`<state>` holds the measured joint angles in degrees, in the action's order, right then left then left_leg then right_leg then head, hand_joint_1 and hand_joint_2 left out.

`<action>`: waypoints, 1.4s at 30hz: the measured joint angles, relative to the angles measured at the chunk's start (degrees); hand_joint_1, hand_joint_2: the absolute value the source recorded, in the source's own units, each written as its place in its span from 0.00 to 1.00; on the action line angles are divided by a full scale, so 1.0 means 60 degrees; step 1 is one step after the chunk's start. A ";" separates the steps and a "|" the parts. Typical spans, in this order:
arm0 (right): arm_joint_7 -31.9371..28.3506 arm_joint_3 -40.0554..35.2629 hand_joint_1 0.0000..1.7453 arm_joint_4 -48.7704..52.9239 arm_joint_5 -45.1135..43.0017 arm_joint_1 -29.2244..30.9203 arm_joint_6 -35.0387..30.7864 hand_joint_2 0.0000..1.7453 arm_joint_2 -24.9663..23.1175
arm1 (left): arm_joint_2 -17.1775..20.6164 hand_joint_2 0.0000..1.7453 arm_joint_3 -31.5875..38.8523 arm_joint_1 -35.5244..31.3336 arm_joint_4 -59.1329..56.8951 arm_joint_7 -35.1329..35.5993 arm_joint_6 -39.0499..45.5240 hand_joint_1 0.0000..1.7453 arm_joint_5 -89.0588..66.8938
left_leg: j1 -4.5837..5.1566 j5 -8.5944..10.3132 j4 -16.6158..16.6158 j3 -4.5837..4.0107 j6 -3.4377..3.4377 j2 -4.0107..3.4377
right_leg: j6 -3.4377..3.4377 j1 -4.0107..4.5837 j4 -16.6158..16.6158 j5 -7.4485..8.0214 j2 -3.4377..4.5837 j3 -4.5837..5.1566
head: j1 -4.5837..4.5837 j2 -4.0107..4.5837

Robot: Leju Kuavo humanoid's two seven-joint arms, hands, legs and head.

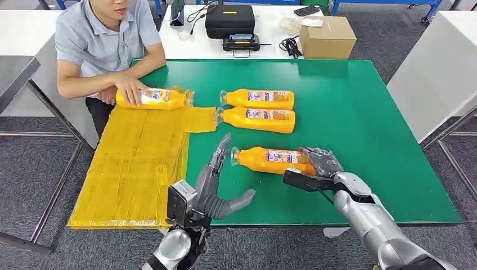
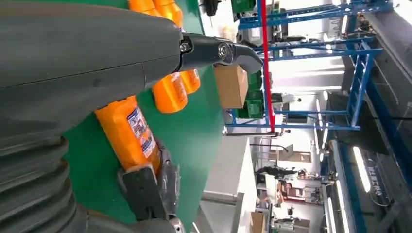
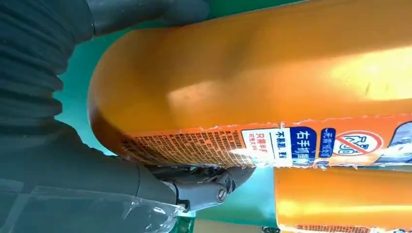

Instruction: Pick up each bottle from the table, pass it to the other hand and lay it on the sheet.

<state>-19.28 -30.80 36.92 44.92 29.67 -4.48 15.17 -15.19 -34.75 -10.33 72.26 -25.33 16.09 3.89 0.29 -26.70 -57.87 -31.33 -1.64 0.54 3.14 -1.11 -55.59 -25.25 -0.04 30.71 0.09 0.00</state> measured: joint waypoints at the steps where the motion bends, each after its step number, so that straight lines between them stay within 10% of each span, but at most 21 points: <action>1: -0.0037 0.0029 1.00 -0.0030 -0.0052 -0.0002 -0.0011 1.00 -0.0004 | -0.0007 1.00 0.0000 -0.0002 0.0000 -0.0044 0.0000 0.00 0.0022 | 0.0001 0.0000 0.0000 0.0001 0.0000 0.0000 | 0.0000 0.0000 0.0000 0.0000 0.0000 -0.0003 | -0.0004 0.0000; 42: -0.2423 0.2160 1.00 0.3166 -0.4099 -0.1790 0.0966 1.00 -0.2441 | -0.0157 1.00 0.1078 0.0140 -0.1367 -0.0550 -0.0153 0.00 0.4663 | 0.0002 0.0004 0.0002 -0.0107 0.0000 -0.0001 | 0.0001 -0.0006 -0.0012 0.0000 0.0002 0.0088 | 0.0000 0.0000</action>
<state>-33.81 -17.84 55.91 20.33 18.94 1.31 0.52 -16.13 -28.28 -9.50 64.06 -28.63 15.17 31.87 0.30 -26.68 -57.86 -31.98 -1.64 0.53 3.14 -1.15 -55.66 -25.25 -0.03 31.24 0.09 0.00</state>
